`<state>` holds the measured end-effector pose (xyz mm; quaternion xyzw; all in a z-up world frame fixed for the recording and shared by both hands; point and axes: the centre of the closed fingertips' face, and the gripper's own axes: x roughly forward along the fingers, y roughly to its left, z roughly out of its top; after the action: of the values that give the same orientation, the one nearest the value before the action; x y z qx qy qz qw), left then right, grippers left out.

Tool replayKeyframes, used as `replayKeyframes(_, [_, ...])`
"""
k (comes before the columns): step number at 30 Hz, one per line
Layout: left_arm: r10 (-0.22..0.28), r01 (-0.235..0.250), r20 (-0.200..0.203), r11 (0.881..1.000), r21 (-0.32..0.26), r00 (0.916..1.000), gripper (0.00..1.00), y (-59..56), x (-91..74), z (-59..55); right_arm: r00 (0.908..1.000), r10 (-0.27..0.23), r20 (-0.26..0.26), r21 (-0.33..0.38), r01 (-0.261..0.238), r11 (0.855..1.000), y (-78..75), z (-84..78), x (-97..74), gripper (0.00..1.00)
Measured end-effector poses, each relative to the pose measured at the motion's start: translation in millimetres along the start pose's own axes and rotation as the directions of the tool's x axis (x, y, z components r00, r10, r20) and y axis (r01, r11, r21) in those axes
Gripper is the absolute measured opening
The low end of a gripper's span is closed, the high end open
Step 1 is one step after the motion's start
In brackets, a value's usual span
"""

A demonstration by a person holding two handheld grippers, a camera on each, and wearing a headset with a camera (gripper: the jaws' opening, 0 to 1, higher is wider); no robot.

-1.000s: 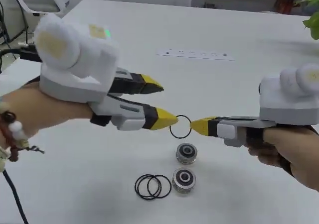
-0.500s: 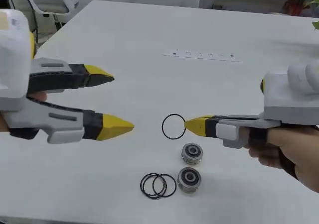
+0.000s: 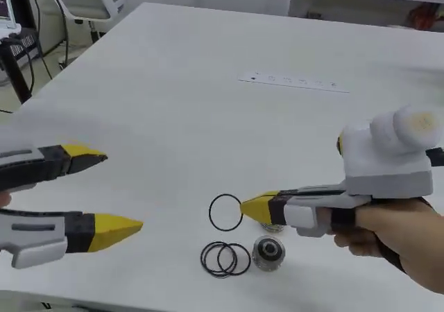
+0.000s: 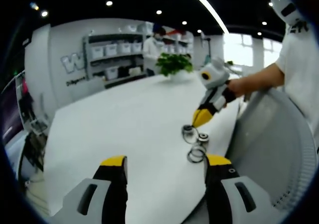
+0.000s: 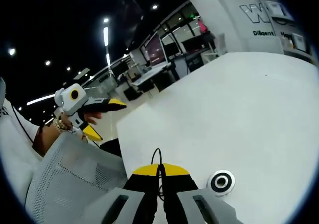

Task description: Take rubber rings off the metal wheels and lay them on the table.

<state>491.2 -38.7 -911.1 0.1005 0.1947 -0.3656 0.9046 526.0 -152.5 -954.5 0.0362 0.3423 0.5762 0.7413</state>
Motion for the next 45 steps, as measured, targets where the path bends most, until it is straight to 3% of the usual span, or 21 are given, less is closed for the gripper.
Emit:
replayKeyframes(5, [0.022, -0.023, -0.010, 0.999, -0.042, 0.9997, 0.63, -1.4, -5.8, -12.1, 0.9973, 0.015, -0.072, -0.013, -0.016, 1.000, 4.0, -19.3, 9.1, 0.00])
replayKeyframes(14, [0.059, -0.059, 0.004, 0.996, -0.069, 0.9982, 0.62, 1.1, -10.3, -11.6, 0.9893, 0.014, -0.146, -0.033, -0.019, 0.999, -1.2, -39.7, 21.1, 0.00])
replayKeyframes(27, [0.078, -0.077, 0.006, 0.993, -0.084, 0.9969, 0.62, 2.2, -13.7, -12.0, 0.9894, -0.008, -0.145, -0.031, 0.003, 1.000, -7.1, -42.0, 25.0, 0.00])
replayKeyframes(37, [0.083, -0.082, 0.009, 0.993, -0.084, 0.9965, 0.61, 4.6, -14.4, -11.1, 0.9896, -0.045, -0.137, -0.065, 0.037, 0.997, -13.4, -41.4, 27.3, 0.00])
replayKeyframes(45, [0.078, -0.077, 0.008, 0.994, -0.077, 0.9969, 0.61, 5.0, -12.8, -9.6, 0.9866, -0.049, -0.156, -0.101, 0.033, 0.994, -12.0, -45.6, 30.2, 0.00])
